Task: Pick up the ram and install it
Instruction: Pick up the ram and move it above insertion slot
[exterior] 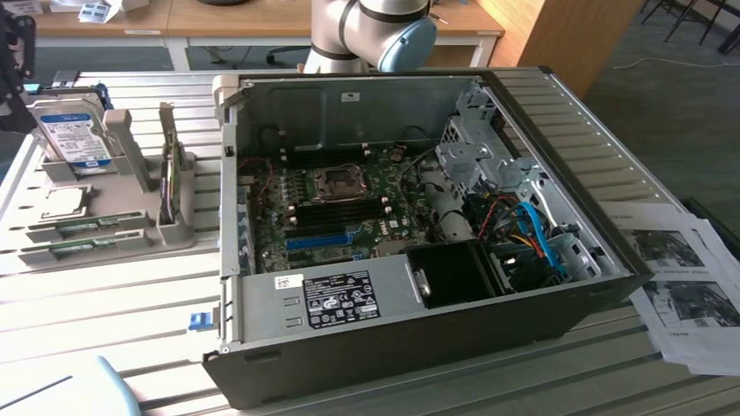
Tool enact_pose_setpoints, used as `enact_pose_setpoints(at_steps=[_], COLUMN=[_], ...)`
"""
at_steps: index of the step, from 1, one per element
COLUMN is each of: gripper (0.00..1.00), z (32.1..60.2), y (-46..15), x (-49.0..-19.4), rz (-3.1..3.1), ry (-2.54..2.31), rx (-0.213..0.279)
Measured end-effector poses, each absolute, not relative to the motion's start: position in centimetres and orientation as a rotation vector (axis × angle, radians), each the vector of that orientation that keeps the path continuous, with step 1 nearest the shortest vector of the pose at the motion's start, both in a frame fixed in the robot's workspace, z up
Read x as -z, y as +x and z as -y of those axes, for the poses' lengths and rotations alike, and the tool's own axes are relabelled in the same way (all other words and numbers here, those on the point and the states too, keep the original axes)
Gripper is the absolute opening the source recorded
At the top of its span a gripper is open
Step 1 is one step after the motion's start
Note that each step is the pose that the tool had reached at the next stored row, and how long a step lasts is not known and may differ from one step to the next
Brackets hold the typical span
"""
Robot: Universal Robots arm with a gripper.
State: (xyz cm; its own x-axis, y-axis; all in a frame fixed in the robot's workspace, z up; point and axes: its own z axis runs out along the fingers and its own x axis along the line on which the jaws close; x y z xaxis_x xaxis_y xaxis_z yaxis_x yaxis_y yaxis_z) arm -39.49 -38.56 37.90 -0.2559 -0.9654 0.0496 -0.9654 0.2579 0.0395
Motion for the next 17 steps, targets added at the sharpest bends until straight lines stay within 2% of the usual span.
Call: enact_pose_setpoints(at_steps=[17], gripper=[0.09], z=[38.56], y=[-39.49], x=[-37.9], rz=[2.262], ry=[2.088], rx=[-0.007])
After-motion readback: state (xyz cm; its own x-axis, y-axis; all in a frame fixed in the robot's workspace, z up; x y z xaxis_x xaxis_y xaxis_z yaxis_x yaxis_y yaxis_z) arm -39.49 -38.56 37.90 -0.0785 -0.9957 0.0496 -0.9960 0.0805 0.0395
